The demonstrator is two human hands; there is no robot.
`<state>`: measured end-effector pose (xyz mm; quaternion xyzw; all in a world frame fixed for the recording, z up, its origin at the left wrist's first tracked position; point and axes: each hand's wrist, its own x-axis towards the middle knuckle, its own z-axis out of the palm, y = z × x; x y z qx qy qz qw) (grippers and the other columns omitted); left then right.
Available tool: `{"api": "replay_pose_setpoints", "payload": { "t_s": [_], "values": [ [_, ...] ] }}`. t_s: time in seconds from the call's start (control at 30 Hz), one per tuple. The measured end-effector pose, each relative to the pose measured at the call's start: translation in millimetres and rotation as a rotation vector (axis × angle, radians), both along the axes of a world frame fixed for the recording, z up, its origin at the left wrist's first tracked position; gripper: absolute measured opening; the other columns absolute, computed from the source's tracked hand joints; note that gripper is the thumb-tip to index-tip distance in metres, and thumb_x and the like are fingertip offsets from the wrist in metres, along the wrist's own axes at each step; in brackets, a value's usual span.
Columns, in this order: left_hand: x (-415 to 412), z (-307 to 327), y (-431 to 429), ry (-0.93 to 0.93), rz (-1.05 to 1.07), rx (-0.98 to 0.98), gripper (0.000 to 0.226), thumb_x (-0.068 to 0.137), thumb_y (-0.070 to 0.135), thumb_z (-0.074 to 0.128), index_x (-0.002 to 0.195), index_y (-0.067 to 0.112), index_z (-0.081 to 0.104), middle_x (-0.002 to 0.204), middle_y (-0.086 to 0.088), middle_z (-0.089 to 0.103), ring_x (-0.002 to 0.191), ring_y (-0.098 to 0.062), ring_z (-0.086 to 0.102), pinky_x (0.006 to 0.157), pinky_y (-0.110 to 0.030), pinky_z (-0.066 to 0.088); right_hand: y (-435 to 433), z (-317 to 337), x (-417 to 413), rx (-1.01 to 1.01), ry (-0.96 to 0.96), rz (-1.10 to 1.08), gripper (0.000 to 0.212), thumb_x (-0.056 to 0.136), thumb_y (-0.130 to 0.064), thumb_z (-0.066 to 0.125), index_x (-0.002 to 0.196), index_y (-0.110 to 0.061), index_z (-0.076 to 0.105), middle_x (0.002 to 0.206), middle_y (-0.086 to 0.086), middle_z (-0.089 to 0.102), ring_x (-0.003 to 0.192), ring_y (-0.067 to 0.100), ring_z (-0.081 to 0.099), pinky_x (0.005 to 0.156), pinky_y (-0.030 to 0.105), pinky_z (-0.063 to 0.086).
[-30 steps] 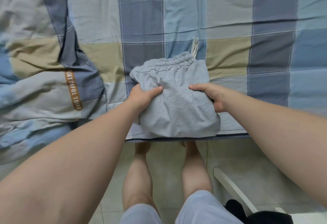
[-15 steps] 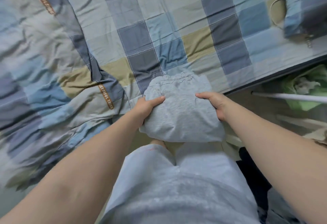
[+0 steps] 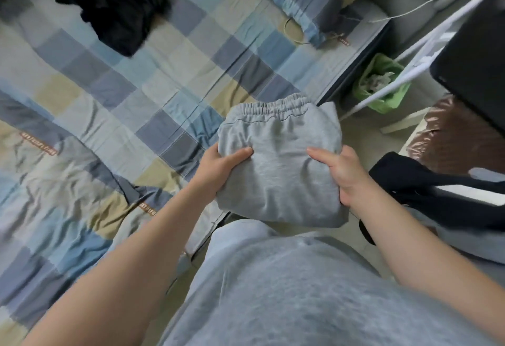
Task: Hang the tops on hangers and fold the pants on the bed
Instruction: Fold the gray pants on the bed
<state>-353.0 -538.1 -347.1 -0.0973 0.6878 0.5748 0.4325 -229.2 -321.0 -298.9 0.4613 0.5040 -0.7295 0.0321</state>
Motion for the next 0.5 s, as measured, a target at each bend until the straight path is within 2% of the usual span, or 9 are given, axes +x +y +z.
{"api": "replay_pose_setpoints", "payload": {
  "t_s": [0.13, 0.23, 0.33, 0.4, 0.5],
  "values": [
    [20.4, 50.8, 66.2, 0.165, -0.181, 0.058, 0.055, 0.069, 0.043, 0.089, 0.117, 0.025, 0.069, 0.103, 0.005, 0.078, 0.092, -0.017, 0.075, 0.081, -0.038, 0.061, 46.8, 45.2, 60.0, 0.085, 0.159, -0.132, 0.013, 0.087, -0.005, 0.072, 0.099, -0.008, 0.075, 0.097, 0.013, 0.077, 0.089, 0.028, 0.076, 0.066, 0.032, 0.06],
    [53.9, 90.3, 122.4, 0.321, -0.279, 0.102, 0.042, 0.071, 0.045, 0.088, 0.108, 0.035, 0.071, 0.1, 0.012, 0.077, 0.09, -0.011, 0.074, 0.081, -0.036, 0.06, 85.0, 75.9, 119.3, 0.173, 0.252, -0.225, 0.012, 0.087, -0.009, 0.074, 0.096, -0.015, 0.079, 0.102, 0.013, 0.077, 0.094, 0.029, 0.075, 0.072, 0.036, 0.061],
    [107.0, 131.5, 179.3, 0.423, -0.35, 0.203, 0.031, 0.073, 0.041, 0.088, 0.099, 0.037, 0.072, 0.095, 0.016, 0.077, 0.083, -0.003, 0.074, 0.066, -0.02, 0.058, 125.0, 105.2, 189.5, 0.23, 0.335, -0.32, 0.019, 0.086, -0.012, 0.075, 0.105, -0.014, 0.076, 0.105, 0.014, 0.076, 0.095, 0.031, 0.074, 0.072, 0.038, 0.06],
    [148.2, 154.3, 214.8, 0.435, -0.404, 0.279, 0.036, 0.071, 0.038, 0.089, 0.103, 0.031, 0.072, 0.099, 0.01, 0.078, 0.088, -0.008, 0.075, 0.067, -0.019, 0.058, 150.4, 123.7, 239.5, 0.267, 0.375, -0.378, 0.02, 0.085, -0.012, 0.075, 0.105, -0.012, 0.075, 0.104, 0.015, 0.076, 0.094, 0.032, 0.074, 0.072, 0.039, 0.06],
    [213.6, 181.4, 268.3, 0.438, -0.483, 0.372, 0.046, 0.065, 0.043, 0.088, 0.106, 0.028, 0.074, 0.105, 0.001, 0.077, 0.097, -0.019, 0.075, 0.075, -0.028, 0.06, 185.9, 147.6, 318.0, 0.337, 0.413, -0.479, 0.013, 0.082, -0.013, 0.077, 0.095, -0.015, 0.078, 0.099, 0.015, 0.076, 0.09, 0.033, 0.075, 0.071, 0.039, 0.06]
  ]
}}
